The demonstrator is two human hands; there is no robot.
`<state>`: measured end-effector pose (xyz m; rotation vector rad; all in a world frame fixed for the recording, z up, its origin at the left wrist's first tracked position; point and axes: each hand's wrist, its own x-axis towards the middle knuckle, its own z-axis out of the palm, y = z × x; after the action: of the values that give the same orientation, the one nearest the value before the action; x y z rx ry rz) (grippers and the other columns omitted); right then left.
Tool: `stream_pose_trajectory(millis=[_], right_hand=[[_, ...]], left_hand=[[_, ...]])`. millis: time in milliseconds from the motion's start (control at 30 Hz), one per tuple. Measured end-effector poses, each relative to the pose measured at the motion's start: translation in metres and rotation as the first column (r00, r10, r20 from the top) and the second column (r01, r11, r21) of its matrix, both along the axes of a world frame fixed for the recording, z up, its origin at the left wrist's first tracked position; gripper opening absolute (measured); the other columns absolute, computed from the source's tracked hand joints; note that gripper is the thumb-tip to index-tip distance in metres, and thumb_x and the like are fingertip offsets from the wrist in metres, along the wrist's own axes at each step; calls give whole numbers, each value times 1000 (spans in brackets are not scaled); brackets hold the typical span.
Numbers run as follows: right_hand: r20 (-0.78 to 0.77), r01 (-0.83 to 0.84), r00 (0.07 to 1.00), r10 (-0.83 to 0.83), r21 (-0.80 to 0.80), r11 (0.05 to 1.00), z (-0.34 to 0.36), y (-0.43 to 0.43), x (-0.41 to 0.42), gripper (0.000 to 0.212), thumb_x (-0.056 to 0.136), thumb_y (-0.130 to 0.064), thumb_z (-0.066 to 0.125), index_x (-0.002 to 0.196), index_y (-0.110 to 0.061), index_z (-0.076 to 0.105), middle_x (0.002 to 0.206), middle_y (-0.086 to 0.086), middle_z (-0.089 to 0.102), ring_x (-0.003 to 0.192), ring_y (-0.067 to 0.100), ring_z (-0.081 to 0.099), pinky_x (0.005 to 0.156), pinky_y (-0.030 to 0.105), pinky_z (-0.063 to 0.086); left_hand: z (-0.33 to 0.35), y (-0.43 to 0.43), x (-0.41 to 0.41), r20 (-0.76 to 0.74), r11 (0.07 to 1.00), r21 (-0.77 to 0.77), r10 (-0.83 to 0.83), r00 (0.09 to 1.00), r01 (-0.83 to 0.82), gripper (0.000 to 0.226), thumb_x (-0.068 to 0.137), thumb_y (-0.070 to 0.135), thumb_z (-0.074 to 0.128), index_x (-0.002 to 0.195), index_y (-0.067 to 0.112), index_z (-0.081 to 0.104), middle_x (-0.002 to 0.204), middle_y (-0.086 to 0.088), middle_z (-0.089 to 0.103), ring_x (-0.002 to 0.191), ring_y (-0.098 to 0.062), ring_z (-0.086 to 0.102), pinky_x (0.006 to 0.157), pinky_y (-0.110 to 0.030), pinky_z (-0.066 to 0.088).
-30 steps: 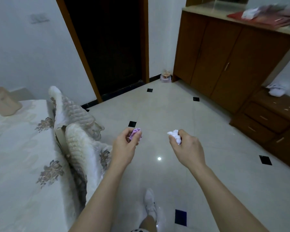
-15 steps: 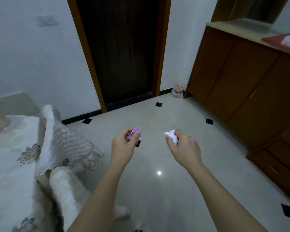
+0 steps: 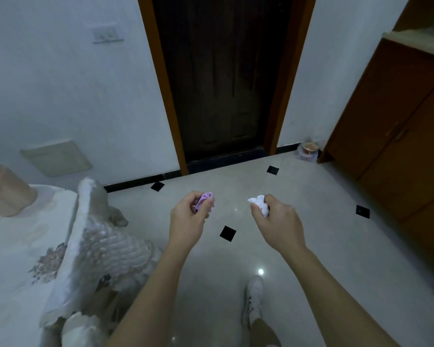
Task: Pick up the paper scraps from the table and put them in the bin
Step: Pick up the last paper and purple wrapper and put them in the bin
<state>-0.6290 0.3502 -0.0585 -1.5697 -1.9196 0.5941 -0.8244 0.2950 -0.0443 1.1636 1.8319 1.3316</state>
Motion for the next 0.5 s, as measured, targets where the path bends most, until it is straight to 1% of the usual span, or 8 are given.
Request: stream_pose_trajectory(millis=[67, 133, 233, 267, 333, 433, 500], right_hand=[[-3, -29, 1000, 29, 15, 999, -3, 41, -11, 39, 93, -46, 52, 61, -41, 31, 72, -10, 65, 65, 16, 60, 58, 34, 52], [-5, -68, 998, 68, 30, 997, -5, 86, -22, 36, 94, -45, 52, 64, -39, 34, 77, -9, 68, 66, 15, 61, 58, 34, 53], [35, -144, 989, 143, 5, 990, -2, 155, -40, 25, 95, -48, 50, 77, -32, 44, 76, -7, 66, 66, 13, 61, 58, 30, 52], [50, -176, 983, 176, 0, 984, -1, 176, -47, 24, 96, -48, 49, 80, -29, 46, 74, -7, 64, 65, 13, 60, 56, 29, 51], [70, -244, 967, 243, 10, 970, 3, 214, -60, 24, 96, -46, 49, 83, -27, 48, 69, -5, 59, 61, 13, 57, 51, 27, 45], [103, -332, 939, 329, 16, 943, 11, 263, -82, 22, 96, -43, 49, 87, -22, 52, 68, -3, 56, 58, 11, 53, 47, 23, 32], [112, -382, 919, 378, 18, 924, 17, 288, -99, 24, 96, -41, 50, 82, -21, 47, 64, -4, 52, 55, 10, 49, 46, 24, 27]], left_hand=[[-2, 35, -10, -17, 1000, -10, 20, 1000, -21, 10, 93, 34, 62, 90, 24, 65, 80, 5, 70, 72, -11, 65, 63, -25, 55], [-4, 74, -19, -38, 998, -19, 57, 998, -58, 12, 93, 36, 62, 93, 24, 65, 82, 5, 69, 73, -10, 65, 63, -22, 53], [2, 132, -31, -40, 991, -38, 130, 991, -132, 16, 93, 37, 61, 97, 22, 66, 85, 3, 69, 76, -13, 65, 63, -22, 51], [5, 150, -35, -43, 987, -45, 154, 987, -156, 17, 93, 36, 61, 99, 21, 66, 85, 3, 69, 77, -13, 65, 63, -21, 51], [12, 181, -44, -41, 977, -45, 206, 978, -207, 17, 93, 36, 61, 99, 20, 66, 85, 3, 68, 76, -13, 65, 62, -20, 50], [18, 216, -60, -22, 962, -37, 269, 963, -269, 13, 93, 36, 62, 92, 23, 65, 82, 2, 69, 73, -12, 64, 62, -21, 51], [16, 228, -72, -6, 949, -35, 312, 950, -312, 13, 93, 36, 62, 90, 23, 65, 81, 3, 69, 72, -11, 64, 61, -21, 51]])
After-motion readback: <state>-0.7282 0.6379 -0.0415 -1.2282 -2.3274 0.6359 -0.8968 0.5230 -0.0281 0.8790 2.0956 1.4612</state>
